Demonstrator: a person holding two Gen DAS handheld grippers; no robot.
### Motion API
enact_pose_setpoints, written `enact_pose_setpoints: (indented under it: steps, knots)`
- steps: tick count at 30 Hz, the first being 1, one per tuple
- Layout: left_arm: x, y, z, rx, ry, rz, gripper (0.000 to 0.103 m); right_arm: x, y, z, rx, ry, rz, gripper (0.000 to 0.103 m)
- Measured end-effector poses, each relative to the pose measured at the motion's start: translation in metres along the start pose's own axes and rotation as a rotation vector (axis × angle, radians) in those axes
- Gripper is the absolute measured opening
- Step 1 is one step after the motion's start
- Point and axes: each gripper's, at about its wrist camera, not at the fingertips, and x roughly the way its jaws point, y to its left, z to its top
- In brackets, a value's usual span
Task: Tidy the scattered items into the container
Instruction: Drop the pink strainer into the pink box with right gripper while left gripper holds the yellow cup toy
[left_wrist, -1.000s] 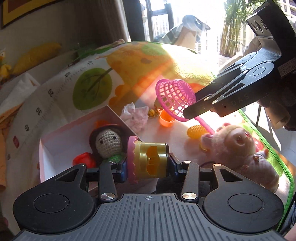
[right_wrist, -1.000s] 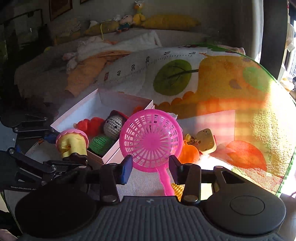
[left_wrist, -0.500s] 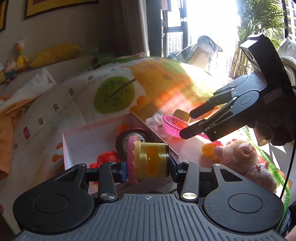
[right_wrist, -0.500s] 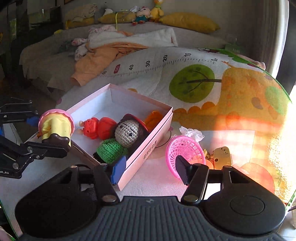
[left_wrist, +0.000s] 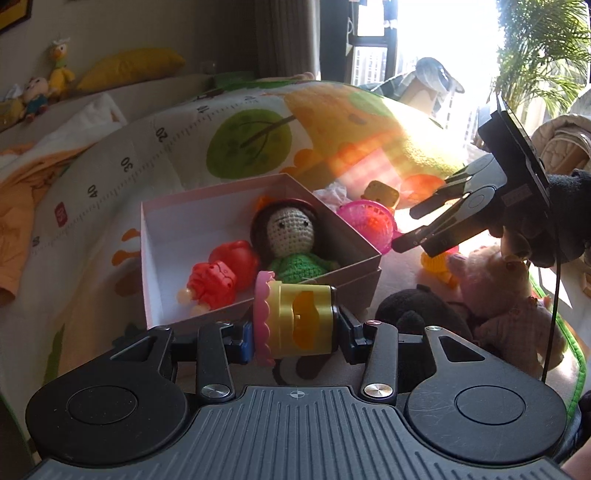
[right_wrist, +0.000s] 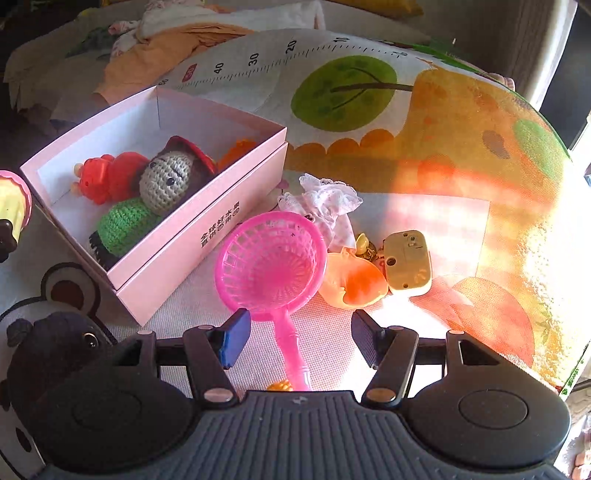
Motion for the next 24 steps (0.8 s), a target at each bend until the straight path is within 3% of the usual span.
enact_pose_setpoints:
  steps: [5,10,13,15,17,19,22,24]
  knots:
    - [0.006,0.004,-0.017,-0.038,0.047,-0.006,0.047,0.002,0.015,0.009,-0.157,-0.002,0.011,0.062]
    - [0.007,0.003,-0.021,-0.056,0.059,-0.021,0.049,0.027,0.037,0.016,-0.346,0.051,-0.063,0.072]
    - [0.008,0.0,-0.023,-0.054,0.064,-0.024,0.048,0.039,0.048,0.017,-0.434,0.034,-0.116,0.077]
    - [0.008,-0.001,-0.024,-0.052,0.068,-0.028,0.048,0.039,0.049,0.02,-0.458,0.02,-0.129,0.07]
    - [0.008,-0.001,-0.025,-0.051,0.07,-0.03,0.048,0.037,0.037,0.028,-0.365,0.041,-0.082,0.039]
    - [0.007,-0.002,-0.027,-0.051,0.069,-0.032,0.048,0.032,0.01,0.037,-0.163,0.065,0.019,0.039]
    - [0.006,-0.004,-0.03,-0.048,0.071,-0.041,0.049,0.026,-0.05,0.04,0.261,0.074,0.229,0.038]
    - [0.008,-0.005,-0.03,-0.049,0.076,-0.045,0.049,0.025,-0.088,0.031,0.49,0.053,0.291,0.038]
